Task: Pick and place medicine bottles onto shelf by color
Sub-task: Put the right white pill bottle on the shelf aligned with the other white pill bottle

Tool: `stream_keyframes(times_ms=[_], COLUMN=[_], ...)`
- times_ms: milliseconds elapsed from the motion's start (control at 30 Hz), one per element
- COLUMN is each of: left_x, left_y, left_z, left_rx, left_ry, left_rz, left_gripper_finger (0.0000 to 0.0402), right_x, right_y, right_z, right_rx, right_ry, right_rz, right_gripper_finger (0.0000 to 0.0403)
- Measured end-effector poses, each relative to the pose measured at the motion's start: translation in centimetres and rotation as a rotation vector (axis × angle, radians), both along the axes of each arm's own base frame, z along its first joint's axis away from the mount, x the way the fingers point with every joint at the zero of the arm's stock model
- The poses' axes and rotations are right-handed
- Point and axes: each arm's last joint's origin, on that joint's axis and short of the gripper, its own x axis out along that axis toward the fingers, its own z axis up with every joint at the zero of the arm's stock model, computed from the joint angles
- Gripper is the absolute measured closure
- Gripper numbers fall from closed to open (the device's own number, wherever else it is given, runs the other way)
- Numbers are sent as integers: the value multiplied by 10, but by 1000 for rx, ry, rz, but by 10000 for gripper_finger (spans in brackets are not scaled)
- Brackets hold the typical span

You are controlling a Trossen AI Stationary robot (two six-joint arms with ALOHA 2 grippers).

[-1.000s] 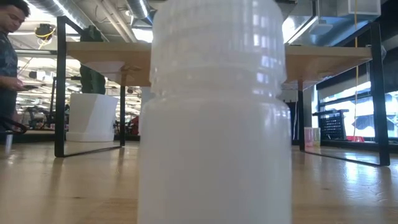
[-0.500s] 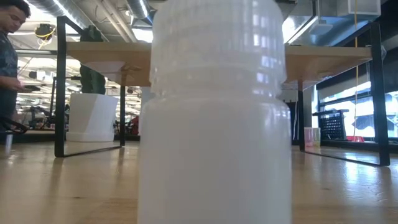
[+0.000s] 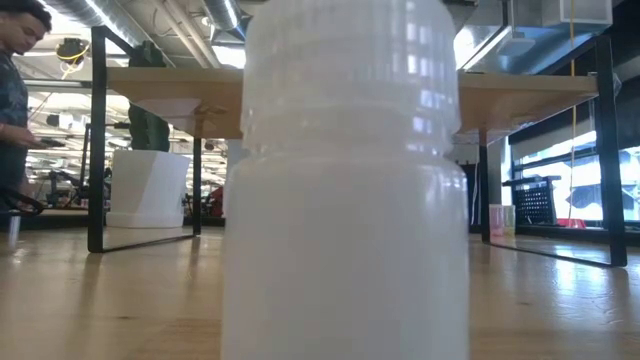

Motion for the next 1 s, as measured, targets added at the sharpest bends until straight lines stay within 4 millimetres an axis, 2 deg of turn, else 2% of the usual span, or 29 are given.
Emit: stream_keyframes(times_ms=[167, 467, 833, 1000], left_x=[0, 0, 1, 1], left_y=[0, 0, 0, 0], left_z=[0, 0, 0, 0], left_rx=[1, 3, 6, 7], left_ry=[-2, -10, -17, -18], left_rz=[0, 0, -1, -1], left_gripper_finger=[189, 189, 189, 189], right_x=[10, 20, 30, 32], right_y=[4, 7, 1, 0], right_z=[-26, -57, -78, -80], right_rx=[-51, -108, -136, -140], right_ry=[16, 47, 75, 78], right_rz=[41, 81, 76, 75], right_gripper_finger=[160, 160, 160, 160])
